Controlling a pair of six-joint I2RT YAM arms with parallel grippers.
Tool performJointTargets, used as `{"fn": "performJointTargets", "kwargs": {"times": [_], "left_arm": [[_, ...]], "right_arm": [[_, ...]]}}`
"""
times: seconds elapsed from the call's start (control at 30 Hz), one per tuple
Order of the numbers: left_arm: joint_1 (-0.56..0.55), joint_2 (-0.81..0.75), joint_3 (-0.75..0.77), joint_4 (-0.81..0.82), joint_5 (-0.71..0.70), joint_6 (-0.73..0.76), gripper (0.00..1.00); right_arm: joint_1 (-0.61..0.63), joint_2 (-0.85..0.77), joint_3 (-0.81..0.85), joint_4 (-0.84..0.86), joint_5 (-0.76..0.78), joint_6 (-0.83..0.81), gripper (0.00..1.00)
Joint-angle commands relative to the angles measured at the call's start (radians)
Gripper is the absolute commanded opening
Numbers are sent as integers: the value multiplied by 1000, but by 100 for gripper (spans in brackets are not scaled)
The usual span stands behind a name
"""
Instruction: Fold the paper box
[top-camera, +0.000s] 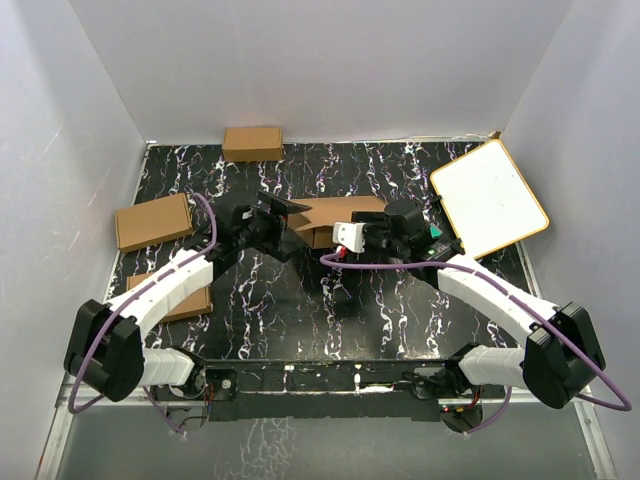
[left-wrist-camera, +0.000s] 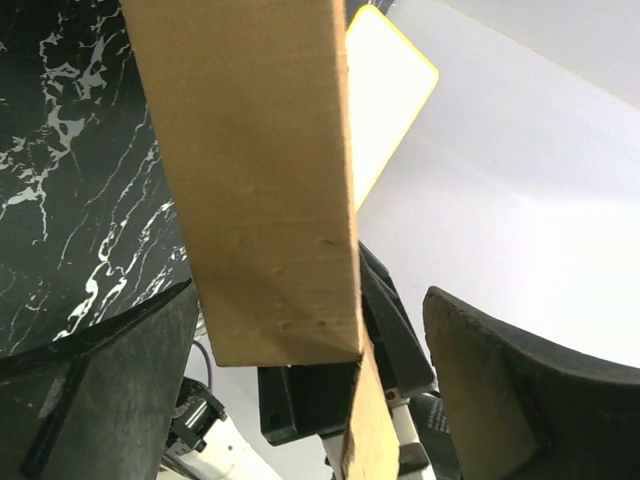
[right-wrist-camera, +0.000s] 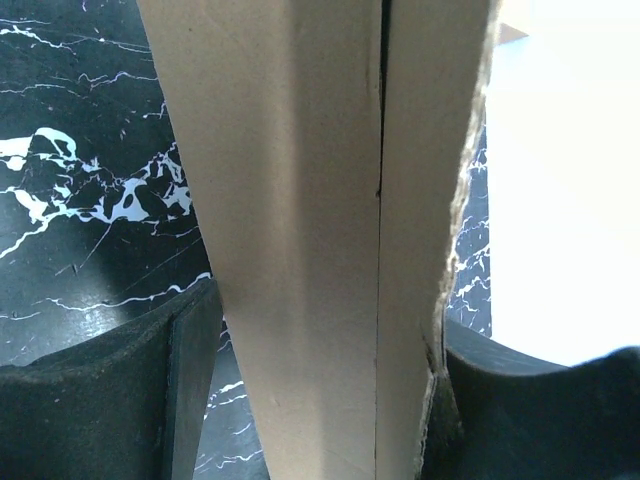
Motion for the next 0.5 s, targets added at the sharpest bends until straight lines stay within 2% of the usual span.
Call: {"fn": "performJointTargets", "kwargs": {"times": [0.0,0.3,0.47], "left_arm": [[15,-84,-23,4,-25,8,96],[22,-220,-84,-75,-128,75,97],[25,-339,-103,-150,-228,195,97]], "right_arm": [[-8,-23,31,-16,-60,74,49],[-45,-43,61,-12,-113,203,49],[-77,-54,89,-20,-164,286,49]]}}
